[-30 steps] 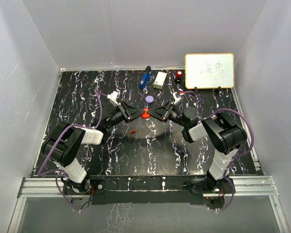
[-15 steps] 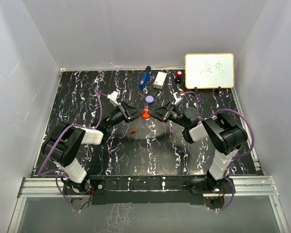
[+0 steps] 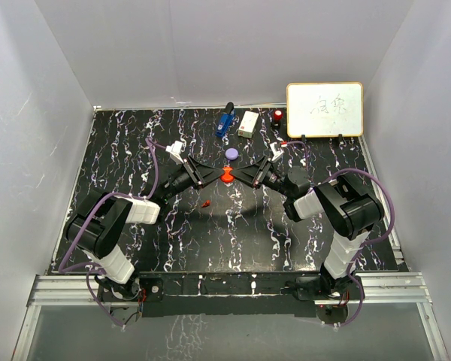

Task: Insert the wireless bluetooth earbuds into the charging case
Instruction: Open the charging case.

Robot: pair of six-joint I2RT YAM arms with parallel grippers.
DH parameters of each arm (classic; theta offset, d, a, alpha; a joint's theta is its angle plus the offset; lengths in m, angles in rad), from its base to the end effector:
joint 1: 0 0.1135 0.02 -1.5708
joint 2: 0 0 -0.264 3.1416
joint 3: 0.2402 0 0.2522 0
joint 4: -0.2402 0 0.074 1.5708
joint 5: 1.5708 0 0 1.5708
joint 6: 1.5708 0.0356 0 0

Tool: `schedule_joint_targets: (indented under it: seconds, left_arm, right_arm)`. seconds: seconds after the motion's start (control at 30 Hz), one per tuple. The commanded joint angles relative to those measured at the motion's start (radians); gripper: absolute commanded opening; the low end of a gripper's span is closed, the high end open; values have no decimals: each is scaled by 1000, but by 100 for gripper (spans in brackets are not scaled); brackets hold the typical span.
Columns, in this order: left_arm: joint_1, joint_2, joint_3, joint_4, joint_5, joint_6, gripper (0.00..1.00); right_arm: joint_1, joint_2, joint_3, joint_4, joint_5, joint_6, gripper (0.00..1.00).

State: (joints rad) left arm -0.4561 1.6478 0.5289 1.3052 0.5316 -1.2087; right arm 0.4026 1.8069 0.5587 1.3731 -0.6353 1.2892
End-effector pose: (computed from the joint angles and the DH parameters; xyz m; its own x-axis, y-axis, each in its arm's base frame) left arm 0.2651 -0.1502 0.2019 -0.7144 -0.5474 -0.4359 0.4484 0.1201 -0.8857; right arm 0.2845 0.1441 0.1697 -0.7915 0.5033 -0.3467 -0.3483 0.0948 0.9326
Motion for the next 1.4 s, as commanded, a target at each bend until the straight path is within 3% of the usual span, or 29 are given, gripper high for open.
schedule_joint_targets:
  seconds: [0.0, 0.13, 0.43, 0.5, 0.63, 0.73, 1.37]
  left_arm:
    - [-6, -30, 3, 54, -2, 10, 31]
    - [-6, -22, 8, 60, 2, 5, 29]
    - [-6, -18, 8, 65, 4, 6, 6]
    - [-6, -19, 8, 65, 4, 6, 0]
    - [-6, -19, 12, 51, 0, 7, 0]
    - [-6, -25, 19, 25, 1, 16, 0]
    - [-6, -94, 34, 27, 15, -18, 0]
  right_arm:
    - [-7, -23, -4, 86, -6, 7, 0]
    - [-8, -16, -2, 84, -7, 8, 0]
    - [-7, -9, 1, 89, -7, 12, 0]
    - [-7, -6, 3, 90, -10, 12, 19]
    - [-10, -7, 7, 83, -9, 12, 54]
    - [-9, -14, 14, 47, -10, -6, 69]
    - [-5, -30, 44, -180, 19, -121, 71]
